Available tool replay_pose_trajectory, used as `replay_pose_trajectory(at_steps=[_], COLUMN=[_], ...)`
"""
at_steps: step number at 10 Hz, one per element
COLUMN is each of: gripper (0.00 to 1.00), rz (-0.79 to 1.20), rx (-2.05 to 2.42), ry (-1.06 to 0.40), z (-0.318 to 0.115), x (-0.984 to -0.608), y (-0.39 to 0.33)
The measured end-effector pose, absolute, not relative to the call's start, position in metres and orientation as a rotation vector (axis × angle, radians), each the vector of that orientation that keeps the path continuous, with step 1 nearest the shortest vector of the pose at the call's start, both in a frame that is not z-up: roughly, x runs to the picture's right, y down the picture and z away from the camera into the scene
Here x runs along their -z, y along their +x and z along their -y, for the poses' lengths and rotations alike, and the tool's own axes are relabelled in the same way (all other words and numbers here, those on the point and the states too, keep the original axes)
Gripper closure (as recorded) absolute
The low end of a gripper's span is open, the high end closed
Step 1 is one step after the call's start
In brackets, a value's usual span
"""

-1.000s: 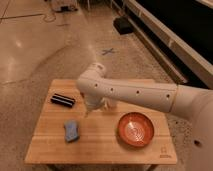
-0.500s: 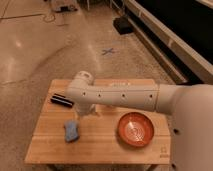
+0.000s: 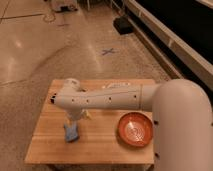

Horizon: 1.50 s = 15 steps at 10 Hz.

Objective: Wipe the white sponge on the table

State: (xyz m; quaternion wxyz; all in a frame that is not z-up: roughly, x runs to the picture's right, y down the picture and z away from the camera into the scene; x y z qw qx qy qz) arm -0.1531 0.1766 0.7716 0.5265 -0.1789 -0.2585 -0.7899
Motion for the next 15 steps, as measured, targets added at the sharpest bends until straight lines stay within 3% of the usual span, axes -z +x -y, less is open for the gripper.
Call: replay_pose_trajectory(at_steps=[4,11,15], gripper=[0.34,0.36,0.77], rz=[0.635,0.625,0.621], rx=[1.938,1.938,1.906], ry=[-0.449,-0.479,-0.505], z=[-0.204,-0.224,-0.217], x=[-0.786,-0.806,-0.812], y=[-0.189,-0.19,-0.168])
